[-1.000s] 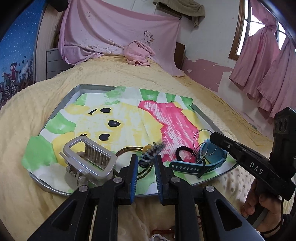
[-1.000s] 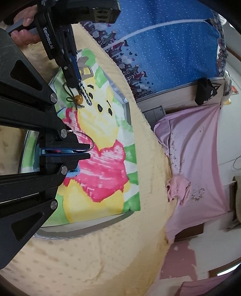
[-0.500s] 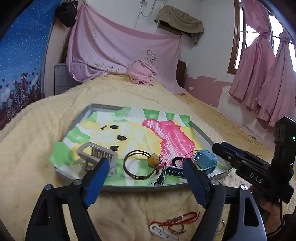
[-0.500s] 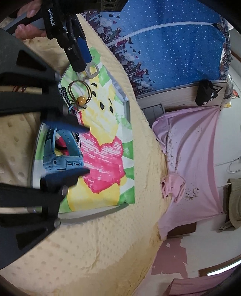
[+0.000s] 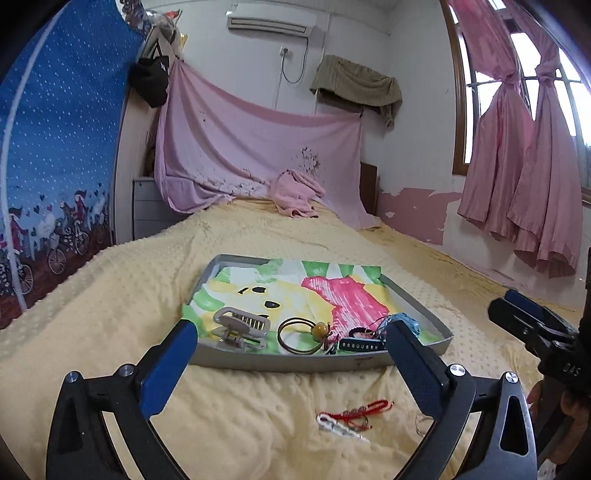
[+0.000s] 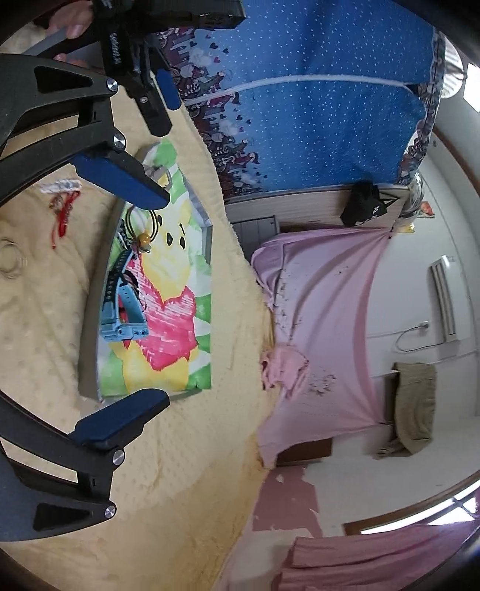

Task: Organize jewelry
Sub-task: 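Lift both grippers away from the tray, then grasp the white plastic clip with the left gripper while the right grasps small silver rings, then carry white clip and small rings into the tray and open both grippers, then lift both grippers away from the tray, then move the left gripper toward the red beaded string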

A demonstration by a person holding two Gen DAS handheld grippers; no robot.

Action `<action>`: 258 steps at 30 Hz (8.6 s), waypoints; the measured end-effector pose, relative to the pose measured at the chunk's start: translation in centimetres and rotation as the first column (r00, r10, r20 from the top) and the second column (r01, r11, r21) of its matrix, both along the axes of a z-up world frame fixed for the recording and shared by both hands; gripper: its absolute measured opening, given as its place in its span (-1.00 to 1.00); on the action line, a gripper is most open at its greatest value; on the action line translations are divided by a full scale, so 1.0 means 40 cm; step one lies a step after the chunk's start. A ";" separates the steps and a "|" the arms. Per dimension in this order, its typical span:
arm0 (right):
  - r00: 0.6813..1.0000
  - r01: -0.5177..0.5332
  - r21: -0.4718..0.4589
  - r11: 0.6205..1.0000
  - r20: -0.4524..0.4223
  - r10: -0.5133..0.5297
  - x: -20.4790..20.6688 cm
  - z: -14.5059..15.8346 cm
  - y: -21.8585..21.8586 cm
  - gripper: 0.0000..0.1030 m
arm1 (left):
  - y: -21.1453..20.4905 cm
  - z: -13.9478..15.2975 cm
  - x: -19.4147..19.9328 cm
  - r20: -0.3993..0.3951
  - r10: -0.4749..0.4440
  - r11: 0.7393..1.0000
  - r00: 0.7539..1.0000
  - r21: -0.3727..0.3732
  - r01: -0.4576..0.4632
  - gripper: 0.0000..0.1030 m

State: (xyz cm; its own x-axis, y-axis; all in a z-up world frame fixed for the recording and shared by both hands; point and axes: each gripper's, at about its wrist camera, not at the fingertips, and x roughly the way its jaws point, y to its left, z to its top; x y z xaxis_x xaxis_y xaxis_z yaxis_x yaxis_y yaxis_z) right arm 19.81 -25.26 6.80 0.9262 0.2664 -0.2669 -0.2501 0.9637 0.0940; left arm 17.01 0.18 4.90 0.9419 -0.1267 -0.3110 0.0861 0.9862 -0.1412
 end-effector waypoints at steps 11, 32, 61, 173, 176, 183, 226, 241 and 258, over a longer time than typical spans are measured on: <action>0.996 0.012 -0.047 0.999 -0.085 -0.016 -0.118 -0.012 -0.033 0.91 | 0.008 -0.037 -0.096 -0.012 -0.026 0.998 1.000 0.050 0.026 1.00; 0.964 -0.001 -0.160 0.987 -0.264 -0.042 -0.087 -0.131 -0.007 0.91 | -0.003 -0.122 -0.070 -0.167 -0.113 0.992 0.980 0.041 0.121 1.00; 0.892 -0.182 -0.077 0.980 -0.433 0.131 0.019 -0.228 0.060 -0.46 | -0.069 -0.215 0.121 -0.400 -0.336 0.937 0.853 -0.047 0.347 -0.27; 0.946 0.075 -0.094 0.993 -0.308 -0.100 0.235 -0.154 -0.045 -0.42 | -0.128 -0.108 0.278 -0.340 -0.212 0.977 0.916 -0.109 0.185 0.39; 0.957 0.089 -0.063 0.994 -0.270 -0.103 0.209 -0.138 -0.061 -0.25 | -0.110 -0.093 0.250 -0.281 -0.181 0.982 0.942 -0.105 0.157 0.47; 0.986 0.106 0.032 0.994 -0.133 -0.101 0.134 -0.081 -0.094 0.32 | -0.057 -0.060 0.174 -0.184 -0.083 0.993 0.979 -0.102 0.065 0.91; 0.997 -0.071 -0.050 0.996 -0.034 0.069 -0.100 -0.062 0.049 0.97 | 0.057 -0.085 -0.081 -0.058 -0.018 0.999 0.998 0.045 0.021 1.00; 0.980 -0.041 0.063 0.997 -0.192 0.052 -0.005 -0.130 0.008 0.97 | -0.033 -0.146 0.023 -0.188 -0.286 0.954 0.940 0.036 0.297 -0.14; 0.951 -0.069 0.037 0.997 -0.299 0.077 0.051 -0.180 0.045 0.97 | -0.084 -0.218 0.106 -0.367 -0.392 0.909 0.844 -0.010 0.418 -0.54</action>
State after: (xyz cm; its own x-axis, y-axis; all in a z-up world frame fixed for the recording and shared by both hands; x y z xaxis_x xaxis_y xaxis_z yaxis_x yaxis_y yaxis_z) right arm 21.84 -23.47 -0.42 0.7822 0.3410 -0.5215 -0.2764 0.9400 0.2001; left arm 21.26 -3.20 -3.84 0.6368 -0.4391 -0.6338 0.4369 0.8828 -0.1727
